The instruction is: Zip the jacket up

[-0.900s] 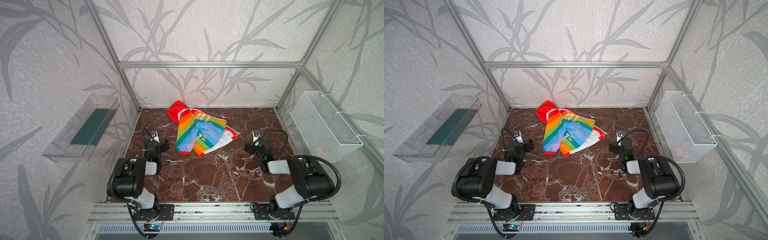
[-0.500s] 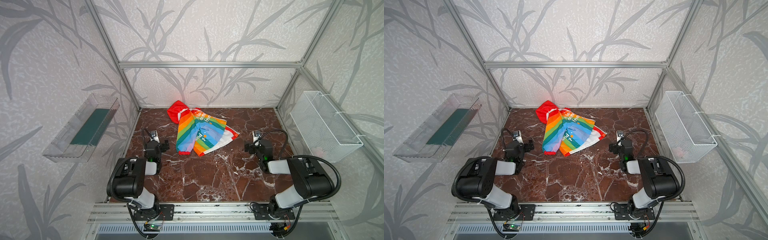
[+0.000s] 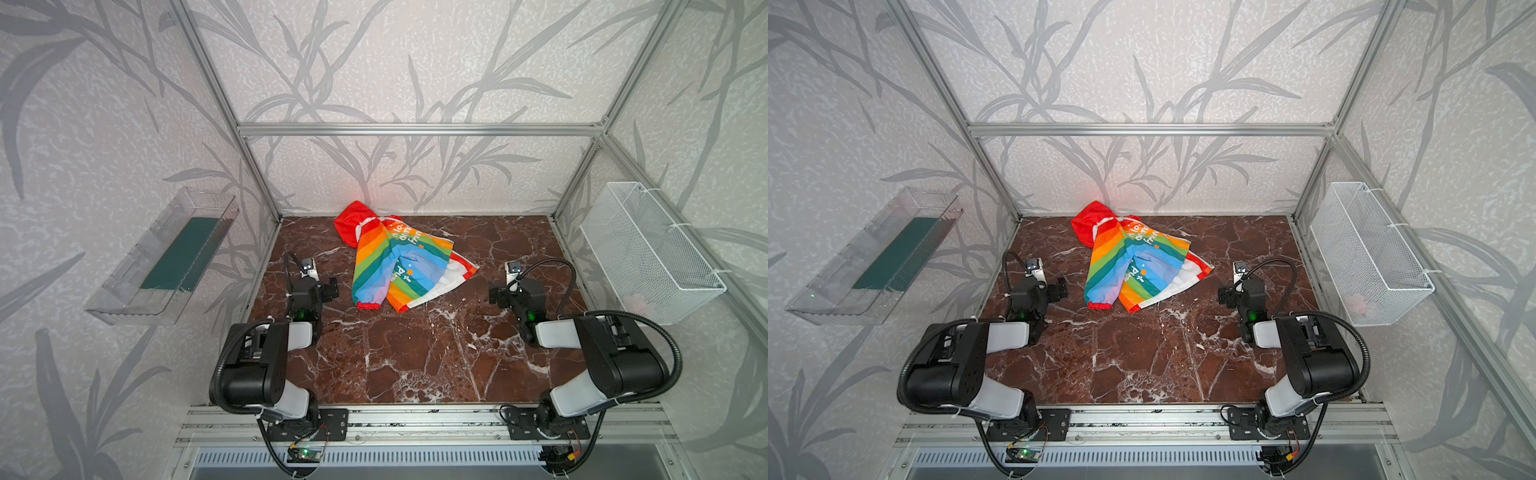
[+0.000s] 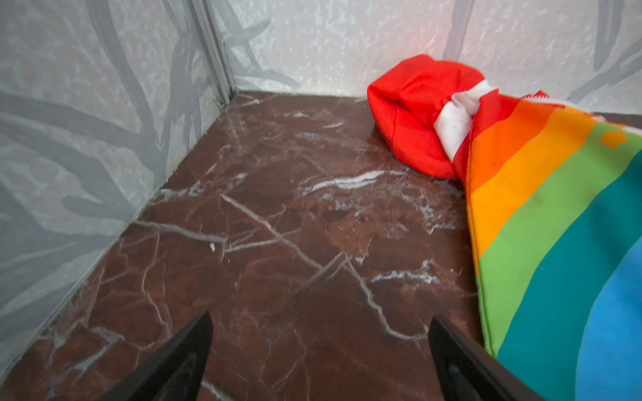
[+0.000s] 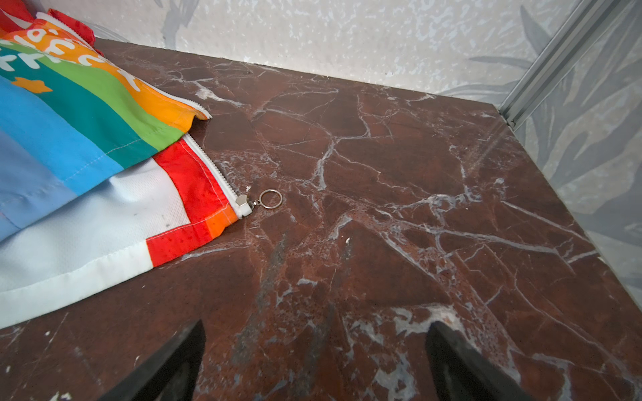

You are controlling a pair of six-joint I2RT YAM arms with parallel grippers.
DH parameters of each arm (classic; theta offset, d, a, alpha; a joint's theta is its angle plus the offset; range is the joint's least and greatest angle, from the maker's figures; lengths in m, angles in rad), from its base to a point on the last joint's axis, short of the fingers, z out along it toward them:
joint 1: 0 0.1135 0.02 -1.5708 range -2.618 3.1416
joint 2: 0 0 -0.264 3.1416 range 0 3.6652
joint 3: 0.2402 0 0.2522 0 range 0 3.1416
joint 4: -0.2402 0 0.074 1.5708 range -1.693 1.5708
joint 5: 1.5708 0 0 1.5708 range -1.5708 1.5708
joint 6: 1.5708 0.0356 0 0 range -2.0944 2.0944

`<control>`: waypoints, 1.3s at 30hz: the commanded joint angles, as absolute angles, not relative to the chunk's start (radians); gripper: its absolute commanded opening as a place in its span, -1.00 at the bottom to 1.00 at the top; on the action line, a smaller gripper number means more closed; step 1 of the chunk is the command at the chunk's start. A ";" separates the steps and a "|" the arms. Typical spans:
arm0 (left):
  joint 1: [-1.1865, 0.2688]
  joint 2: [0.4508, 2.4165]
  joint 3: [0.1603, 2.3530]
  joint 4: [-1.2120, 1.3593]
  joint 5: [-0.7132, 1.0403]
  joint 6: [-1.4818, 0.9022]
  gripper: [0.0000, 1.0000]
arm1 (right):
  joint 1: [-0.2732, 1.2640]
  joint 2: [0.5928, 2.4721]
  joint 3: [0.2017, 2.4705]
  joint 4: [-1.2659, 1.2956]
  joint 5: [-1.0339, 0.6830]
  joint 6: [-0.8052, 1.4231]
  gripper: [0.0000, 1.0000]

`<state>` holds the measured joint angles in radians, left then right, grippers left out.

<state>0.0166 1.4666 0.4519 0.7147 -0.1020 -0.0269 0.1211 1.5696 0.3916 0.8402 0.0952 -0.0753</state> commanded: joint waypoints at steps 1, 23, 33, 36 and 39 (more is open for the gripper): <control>-0.011 1.363 0.571 0.456 -0.100 -0.013 0.98 | 0.118 1.546 0.405 0.851 0.091 -0.074 0.98; -0.569 2.122 1.514 0.165 0.008 -0.404 0.97 | 0.173 1.128 0.745 -0.215 -0.053 0.300 0.98; -0.573 2.290 1.617 0.077 0.000 -0.476 0.94 | 0.172 1.085 0.738 -0.326 -0.074 0.291 0.98; -0.578 2.241 1.565 0.009 0.016 -0.500 0.93 | 0.173 1.082 0.739 -0.337 -0.084 0.289 0.98; -0.580 2.196 1.506 -0.088 0.072 -0.545 0.93 | 0.173 1.093 0.764 -0.372 -0.097 0.289 0.98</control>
<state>-0.5747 2.2517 1.5570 0.0639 0.0227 -0.4751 0.1703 1.0981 0.7227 -0.3172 -0.0734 0.2878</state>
